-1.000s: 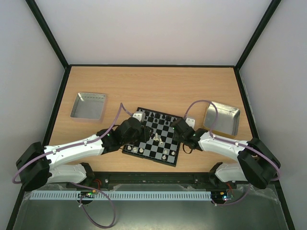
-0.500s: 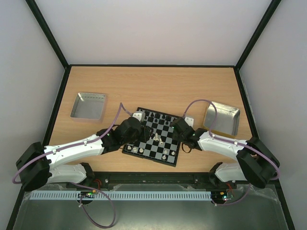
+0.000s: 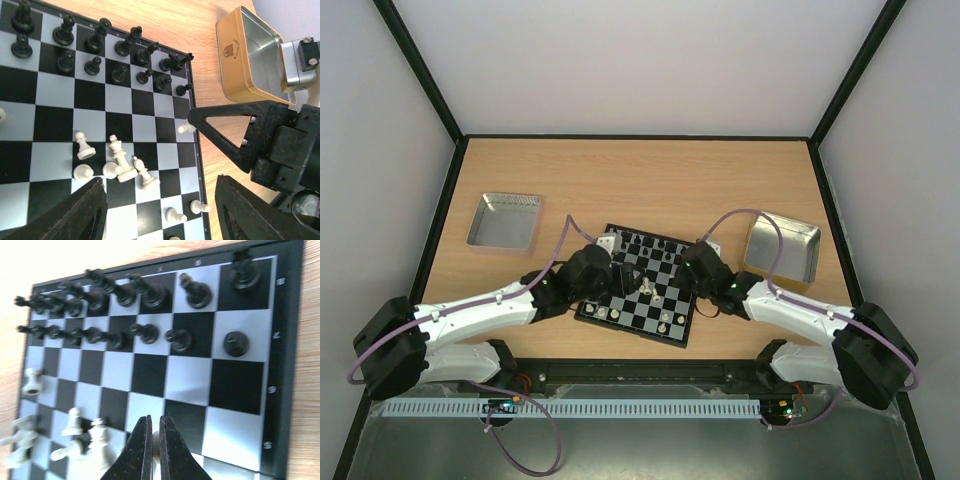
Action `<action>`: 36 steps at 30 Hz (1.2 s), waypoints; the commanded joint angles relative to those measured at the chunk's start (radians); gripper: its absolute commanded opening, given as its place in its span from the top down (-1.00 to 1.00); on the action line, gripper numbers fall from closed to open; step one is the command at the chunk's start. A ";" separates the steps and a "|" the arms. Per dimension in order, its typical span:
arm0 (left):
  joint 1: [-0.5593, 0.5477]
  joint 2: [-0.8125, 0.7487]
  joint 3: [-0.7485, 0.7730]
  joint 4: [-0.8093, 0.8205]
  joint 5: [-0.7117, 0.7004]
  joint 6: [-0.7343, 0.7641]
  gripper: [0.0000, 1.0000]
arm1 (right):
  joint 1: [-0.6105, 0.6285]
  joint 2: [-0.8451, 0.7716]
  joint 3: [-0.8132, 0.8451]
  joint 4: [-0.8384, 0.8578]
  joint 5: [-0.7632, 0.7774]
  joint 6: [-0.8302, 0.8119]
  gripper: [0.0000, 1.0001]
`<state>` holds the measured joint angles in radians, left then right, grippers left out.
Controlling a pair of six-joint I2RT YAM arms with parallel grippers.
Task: Set up the chess pieces on the board
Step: Place the chess piece on the chessboard.
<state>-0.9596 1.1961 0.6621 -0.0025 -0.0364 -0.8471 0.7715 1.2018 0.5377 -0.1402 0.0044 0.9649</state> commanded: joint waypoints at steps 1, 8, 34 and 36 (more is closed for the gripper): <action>0.014 -0.020 -0.044 0.108 0.073 -0.058 -0.26 | -0.005 -0.061 -0.031 0.116 -0.105 0.084 0.97; 0.029 -0.022 -0.123 0.287 0.158 -0.129 -0.30 | -0.005 -0.141 -0.072 0.254 -0.264 0.187 0.97; 0.046 0.036 -0.155 0.482 0.259 -0.169 0.57 | -0.005 -0.199 -0.142 0.410 -0.463 0.301 0.97; 0.047 0.041 -0.151 0.475 0.258 -0.165 0.64 | -0.005 -0.197 -0.142 0.411 -0.465 0.301 0.97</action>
<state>-0.9173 1.2266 0.5045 0.4438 0.2184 -1.0271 0.7712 1.0157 0.4099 0.2447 -0.4461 1.2606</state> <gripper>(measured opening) 0.201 0.017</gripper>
